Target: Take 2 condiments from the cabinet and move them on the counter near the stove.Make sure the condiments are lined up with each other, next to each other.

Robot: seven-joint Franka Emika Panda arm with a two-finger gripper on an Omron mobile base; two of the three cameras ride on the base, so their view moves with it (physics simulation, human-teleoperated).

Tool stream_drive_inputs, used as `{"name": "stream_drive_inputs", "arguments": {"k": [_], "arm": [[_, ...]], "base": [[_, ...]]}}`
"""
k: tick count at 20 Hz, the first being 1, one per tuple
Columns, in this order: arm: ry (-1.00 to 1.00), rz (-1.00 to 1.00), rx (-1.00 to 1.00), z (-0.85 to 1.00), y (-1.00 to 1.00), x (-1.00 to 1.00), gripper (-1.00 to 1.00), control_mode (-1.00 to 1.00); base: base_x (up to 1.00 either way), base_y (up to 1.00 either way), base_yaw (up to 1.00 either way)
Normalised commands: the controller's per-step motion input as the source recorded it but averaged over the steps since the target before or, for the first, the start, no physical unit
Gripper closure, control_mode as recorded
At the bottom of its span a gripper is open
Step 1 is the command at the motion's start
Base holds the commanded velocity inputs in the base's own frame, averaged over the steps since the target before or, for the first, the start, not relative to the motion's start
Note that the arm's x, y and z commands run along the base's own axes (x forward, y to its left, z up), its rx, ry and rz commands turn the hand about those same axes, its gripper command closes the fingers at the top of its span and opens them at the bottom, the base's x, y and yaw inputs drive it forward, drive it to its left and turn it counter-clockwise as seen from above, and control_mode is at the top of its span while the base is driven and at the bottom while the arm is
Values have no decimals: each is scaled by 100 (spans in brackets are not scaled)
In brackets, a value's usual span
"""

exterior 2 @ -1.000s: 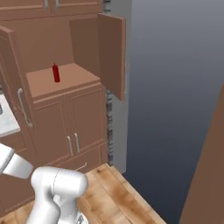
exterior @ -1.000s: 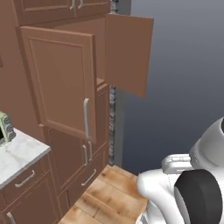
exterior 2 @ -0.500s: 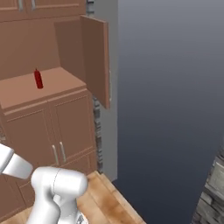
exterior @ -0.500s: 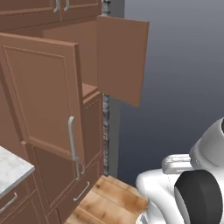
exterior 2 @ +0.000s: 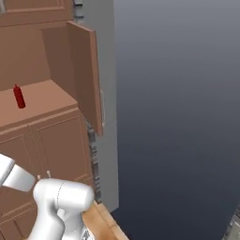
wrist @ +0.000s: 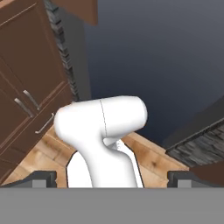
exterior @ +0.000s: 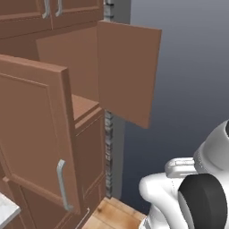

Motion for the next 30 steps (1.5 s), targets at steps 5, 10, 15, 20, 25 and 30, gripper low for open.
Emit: {"name": "stream_drive_inputs", "arguments": {"k": [5, 10, 15, 20, 25, 30], "arm": [[0, 0, 0, 0, 0, 0, -100, 100], [0, 0, 0, 0, 0, 0, -100, 100], [0, 0, 0, 0, 0, 0, -100, 100], [0, 0, 0, 0, 0, 0, -100, 100], [0, 0, 0, 0, 0, 0, -100, 100], [0, 0, 0, 0, 0, 0, -100, 100]], "base": [[76, 0, 19], [59, 6, 22], [44, 9, 33], [56, -1, 43], [64, -15, 52], [65, -20, 50]]}}
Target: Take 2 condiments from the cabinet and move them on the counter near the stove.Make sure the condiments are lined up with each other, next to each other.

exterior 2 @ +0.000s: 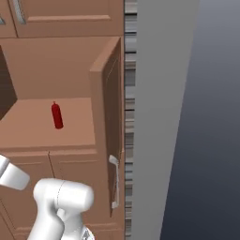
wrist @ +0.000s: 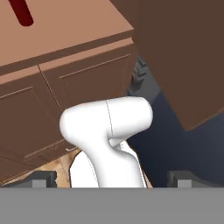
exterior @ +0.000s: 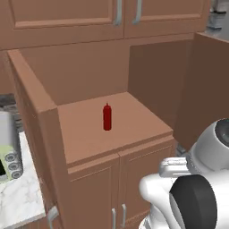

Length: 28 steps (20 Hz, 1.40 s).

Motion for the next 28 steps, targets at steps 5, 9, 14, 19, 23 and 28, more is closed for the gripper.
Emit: {"name": "stream_drive_inputs", "arguments": {"k": [5, 9, 14, 19, 23, 28], "arm": [[0, 0, 0, 0, 0, 0, -100, 100], [0, 0, 0, 0, 0, 0, -100, 100], [0, 0, 0, 0, 0, 0, -100, 100], [0, 0, 0, 0, 0, 0, -100, 100], [0, 0, 0, 0, 0, 0, -100, 100], [0, 0, 0, 0, 0, 0, -100, 100]], "base": [[64, -17, 42], [67, -14, 31], [61, 4, 16], [58, 21, 3], [54, 43, 0], [37, 63, 0]]}}
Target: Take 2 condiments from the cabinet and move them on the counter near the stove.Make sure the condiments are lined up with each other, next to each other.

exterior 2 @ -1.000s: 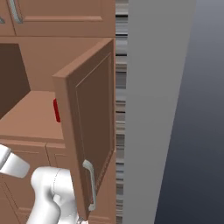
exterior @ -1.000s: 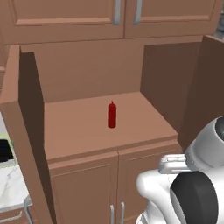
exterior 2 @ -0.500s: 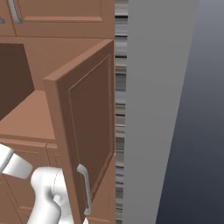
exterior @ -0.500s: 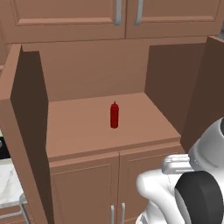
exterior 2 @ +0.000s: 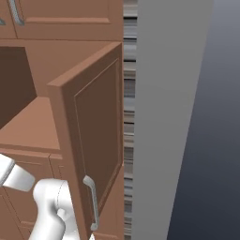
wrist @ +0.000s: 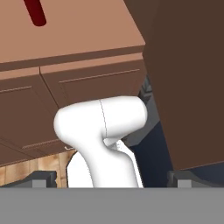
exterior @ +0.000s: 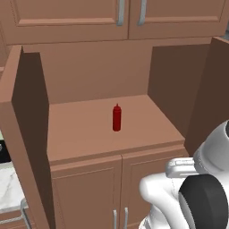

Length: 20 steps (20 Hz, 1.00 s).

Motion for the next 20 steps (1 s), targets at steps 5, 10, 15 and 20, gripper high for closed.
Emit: {"name": "stream_drive_inputs", "arguments": {"k": [5, 10, 15, 20], "arm": [[0, 0, 0, 0, 0, 0, -100, 100], [0, 0, 0, 0, 0, 0, -100, 100], [0, 0, 0, 0, 0, 0, -100, 100], [0, 0, 0, 0, 0, 0, -100, 100]], "base": [[28, 71, 0], [37, 73, 0], [83, 57, 2], [100, 47, 0]]}}
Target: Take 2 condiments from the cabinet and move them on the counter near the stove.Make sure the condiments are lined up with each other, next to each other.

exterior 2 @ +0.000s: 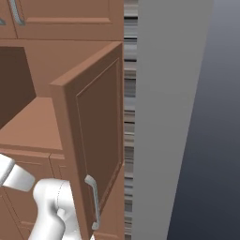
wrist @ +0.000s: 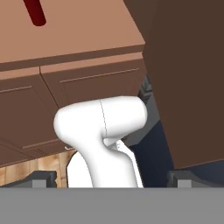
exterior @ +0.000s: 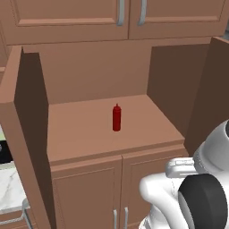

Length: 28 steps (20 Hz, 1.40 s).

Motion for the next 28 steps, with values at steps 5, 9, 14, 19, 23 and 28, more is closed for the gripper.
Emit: {"name": "stream_drive_inputs", "arguments": {"k": [5, 9, 14, 19, 23, 28], "arm": [[0, 0, 0, 0, 0, 0, -100, 100], [0, 0, 0, 0, 0, 0, -100, 100], [-13, 14, 2, -3, 6, 21, -100, -100], [-25, 28, 7, -3, 1, 45, -100, -100], [-14, 15, 1, 2, 29, 63, -100, -100], [-10, 5, 0, 1, 49, 56, -100, -100]], "base": [[100, 39, 0], [85, 28, 4], [21, 12, 5], [0, 0, 0], [0, 0, 0], [0, 0, 0]]}}
